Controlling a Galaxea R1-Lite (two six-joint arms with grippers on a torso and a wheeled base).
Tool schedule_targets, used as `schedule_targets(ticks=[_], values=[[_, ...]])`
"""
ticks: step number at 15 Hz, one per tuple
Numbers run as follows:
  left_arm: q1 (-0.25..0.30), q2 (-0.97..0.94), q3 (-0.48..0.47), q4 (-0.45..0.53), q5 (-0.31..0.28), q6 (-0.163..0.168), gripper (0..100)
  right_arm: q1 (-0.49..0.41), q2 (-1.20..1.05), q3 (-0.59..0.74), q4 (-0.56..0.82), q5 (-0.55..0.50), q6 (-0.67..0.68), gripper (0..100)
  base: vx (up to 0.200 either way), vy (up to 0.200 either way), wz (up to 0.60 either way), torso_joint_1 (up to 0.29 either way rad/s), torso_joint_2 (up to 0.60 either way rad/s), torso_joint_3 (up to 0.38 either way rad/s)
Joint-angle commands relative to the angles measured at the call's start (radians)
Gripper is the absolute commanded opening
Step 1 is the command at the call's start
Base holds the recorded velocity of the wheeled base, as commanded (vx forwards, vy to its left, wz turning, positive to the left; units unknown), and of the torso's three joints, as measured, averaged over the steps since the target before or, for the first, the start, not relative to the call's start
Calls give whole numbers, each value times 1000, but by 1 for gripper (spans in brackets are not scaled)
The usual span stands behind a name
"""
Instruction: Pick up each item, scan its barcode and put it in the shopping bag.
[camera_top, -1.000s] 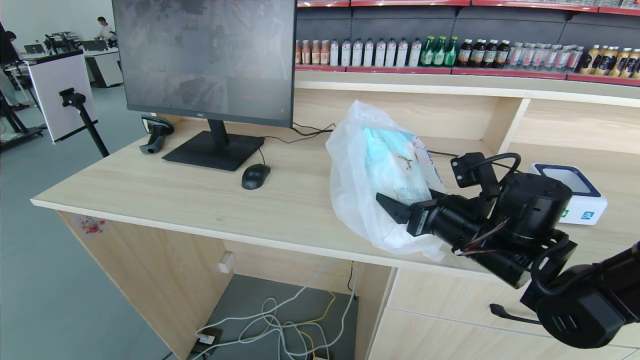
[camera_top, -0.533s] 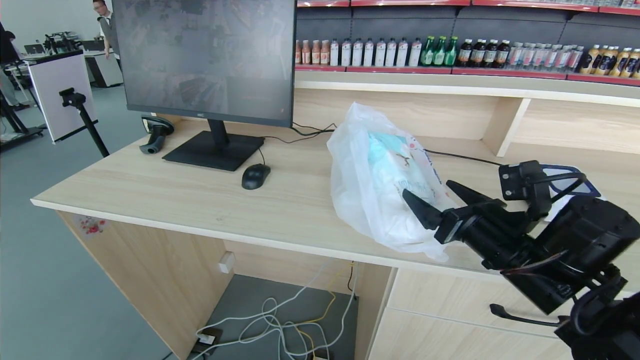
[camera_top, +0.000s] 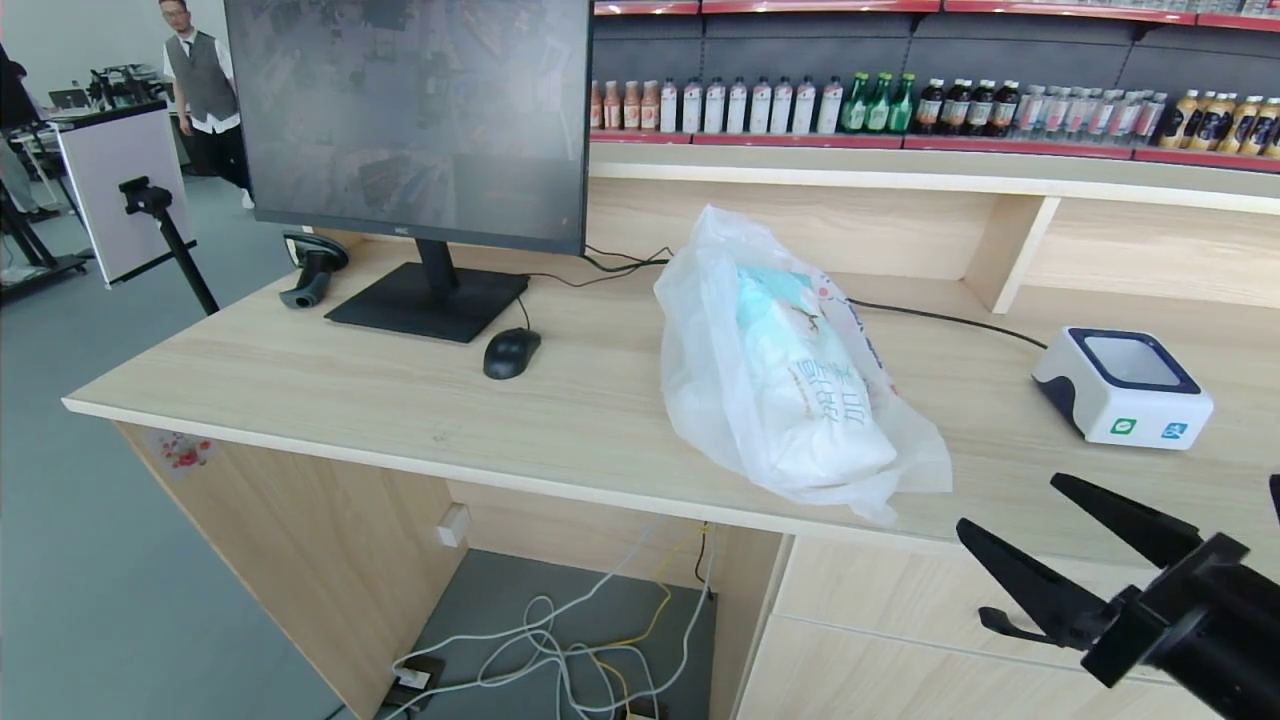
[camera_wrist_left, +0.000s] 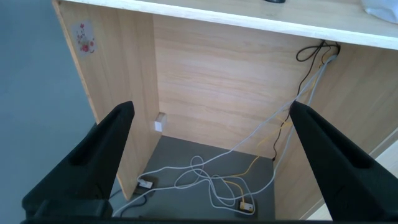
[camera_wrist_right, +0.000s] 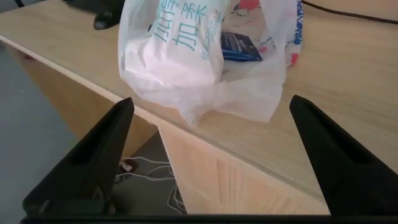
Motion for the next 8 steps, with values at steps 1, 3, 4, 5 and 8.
schedule_targets(ticks=[1, 3, 4, 5, 8], values=[[0, 0, 0, 0, 0, -1, 100, 38, -447, 10, 469, 7, -25, 100, 0, 0, 0, 0, 0, 0], [0, 0, 0, 1, 0, -1, 100, 116, -720, 10, 846, 5, -62, 100, 0, 0, 0, 0, 0, 0], [0, 0, 0, 1, 0, -1, 100, 116, -790, 8, 935, 5, -70, 100, 0, 0, 0, 0, 0, 0], [0, 0, 0, 1, 0, -1, 100, 116, -939, 7, 1120, 7, -84, 100, 0, 0, 0, 0, 0, 0], [0, 0, 0, 1, 1, -4, 100, 27, -1077, -12, 1279, 2, -79, 100, 0, 0, 0, 0, 0, 0]])
